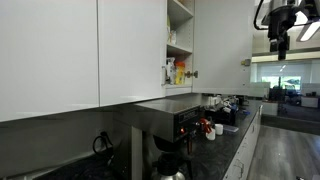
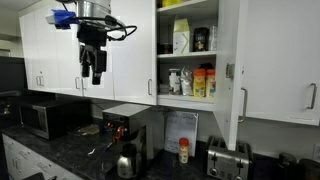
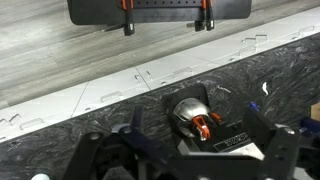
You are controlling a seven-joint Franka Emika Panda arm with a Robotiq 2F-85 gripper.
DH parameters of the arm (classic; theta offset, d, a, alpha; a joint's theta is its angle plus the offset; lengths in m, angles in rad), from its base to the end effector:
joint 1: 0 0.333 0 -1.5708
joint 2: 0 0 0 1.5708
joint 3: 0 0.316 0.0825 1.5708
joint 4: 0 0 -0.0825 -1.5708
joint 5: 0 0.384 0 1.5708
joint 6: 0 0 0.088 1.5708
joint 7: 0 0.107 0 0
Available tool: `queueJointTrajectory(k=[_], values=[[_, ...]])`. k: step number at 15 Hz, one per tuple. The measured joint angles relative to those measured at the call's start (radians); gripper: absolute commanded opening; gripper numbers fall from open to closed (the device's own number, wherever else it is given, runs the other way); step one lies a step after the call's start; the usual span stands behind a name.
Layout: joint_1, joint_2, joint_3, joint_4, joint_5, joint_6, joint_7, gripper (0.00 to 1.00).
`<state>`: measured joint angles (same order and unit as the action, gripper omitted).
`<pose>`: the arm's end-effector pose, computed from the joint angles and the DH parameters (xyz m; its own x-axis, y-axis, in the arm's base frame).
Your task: Close the right cabinet door
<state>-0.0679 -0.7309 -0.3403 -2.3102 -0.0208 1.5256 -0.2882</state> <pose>0.2892 -0.1585 0.5749 0.9995 -0.0260 -0.0201 -0.0297 -0.9757 -0.2172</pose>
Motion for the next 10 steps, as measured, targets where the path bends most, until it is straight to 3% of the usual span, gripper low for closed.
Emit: queueJointTrajectory(k=[6, 10], values=[[-0.010, 0.002, -0.008, 0.000, -0.007, 0.029, -0.001, 1.00], [-0.033, 0.011, -0.054, 0.002, -0.029, 0.120, -0.022, 1.00]])
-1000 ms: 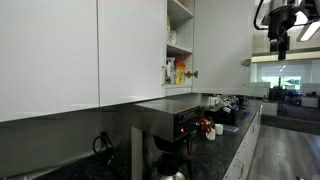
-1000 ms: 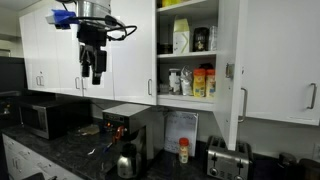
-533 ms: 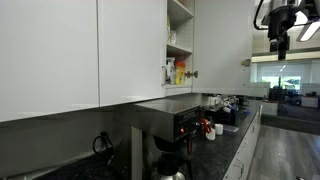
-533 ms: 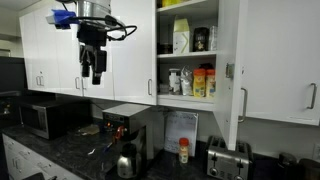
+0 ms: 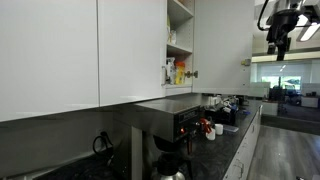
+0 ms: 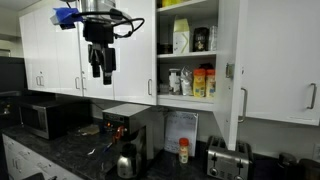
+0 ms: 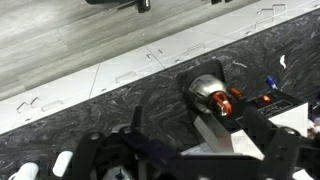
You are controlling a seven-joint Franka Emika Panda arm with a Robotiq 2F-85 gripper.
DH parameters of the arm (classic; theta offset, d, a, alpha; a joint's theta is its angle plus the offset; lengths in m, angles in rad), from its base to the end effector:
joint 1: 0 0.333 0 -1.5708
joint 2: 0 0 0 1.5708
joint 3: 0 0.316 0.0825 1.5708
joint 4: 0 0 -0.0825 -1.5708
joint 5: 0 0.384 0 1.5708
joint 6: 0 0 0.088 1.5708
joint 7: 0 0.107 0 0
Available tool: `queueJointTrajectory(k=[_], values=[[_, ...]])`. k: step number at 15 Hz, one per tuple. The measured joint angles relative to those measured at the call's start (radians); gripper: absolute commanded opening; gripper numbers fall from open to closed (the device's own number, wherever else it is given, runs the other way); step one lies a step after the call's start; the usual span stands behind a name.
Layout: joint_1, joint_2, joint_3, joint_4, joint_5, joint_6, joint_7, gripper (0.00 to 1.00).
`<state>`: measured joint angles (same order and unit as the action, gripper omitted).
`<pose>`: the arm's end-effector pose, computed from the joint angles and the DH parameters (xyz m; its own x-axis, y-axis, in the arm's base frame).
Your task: Close the right cabinet door
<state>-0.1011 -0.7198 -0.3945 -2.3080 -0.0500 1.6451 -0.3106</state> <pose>0.2884 -0.1984 0.5763 0.9918 -0.1000 0.0795 -0.0835 -0.9783 -0.1896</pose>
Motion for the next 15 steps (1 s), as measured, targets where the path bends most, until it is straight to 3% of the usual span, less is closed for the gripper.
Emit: queueJointTrajectory(k=[8, 15], values=[[-0.007, 0.028, -0.087, 0.033, -0.020, 0.183, -0.152, 1.00], [-0.007, 0.079, -0.127, 0.100, -0.018, 0.316, -0.195, 1.00]])
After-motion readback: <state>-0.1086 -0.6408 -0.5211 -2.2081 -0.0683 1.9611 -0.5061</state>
